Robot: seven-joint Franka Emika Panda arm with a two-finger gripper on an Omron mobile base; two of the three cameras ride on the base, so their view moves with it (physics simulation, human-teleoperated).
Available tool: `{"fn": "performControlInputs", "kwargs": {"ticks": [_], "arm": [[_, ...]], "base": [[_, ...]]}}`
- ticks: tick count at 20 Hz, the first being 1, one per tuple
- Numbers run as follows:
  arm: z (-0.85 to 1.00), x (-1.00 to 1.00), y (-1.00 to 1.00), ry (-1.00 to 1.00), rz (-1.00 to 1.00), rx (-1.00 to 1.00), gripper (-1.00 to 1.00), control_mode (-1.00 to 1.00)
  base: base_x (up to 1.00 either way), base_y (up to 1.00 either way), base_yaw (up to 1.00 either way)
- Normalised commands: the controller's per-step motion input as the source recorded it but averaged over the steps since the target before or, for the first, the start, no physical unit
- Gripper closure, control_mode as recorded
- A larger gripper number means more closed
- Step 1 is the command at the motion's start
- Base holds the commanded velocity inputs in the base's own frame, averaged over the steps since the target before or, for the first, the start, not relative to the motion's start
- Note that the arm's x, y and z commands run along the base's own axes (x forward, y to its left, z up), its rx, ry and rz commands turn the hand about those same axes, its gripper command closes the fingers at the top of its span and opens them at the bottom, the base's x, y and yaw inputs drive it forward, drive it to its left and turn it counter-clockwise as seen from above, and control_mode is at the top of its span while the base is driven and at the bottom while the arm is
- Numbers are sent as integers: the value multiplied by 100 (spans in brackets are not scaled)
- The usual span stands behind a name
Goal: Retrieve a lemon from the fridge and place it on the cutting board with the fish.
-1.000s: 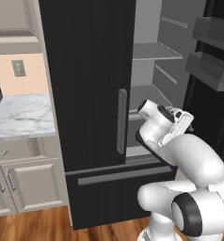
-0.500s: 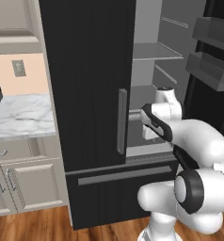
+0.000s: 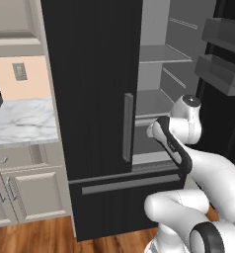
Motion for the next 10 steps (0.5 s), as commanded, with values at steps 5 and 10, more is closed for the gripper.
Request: {"fn": "performControlInputs", "kwargs": {"ticks": [5, 10], "arm": [[37, 0, 27, -10, 5, -3, -100, -100], [25, 0, 49, -4, -11, 1, -100, -100]], "base": [[0, 0, 0], [0, 0, 0]]}}
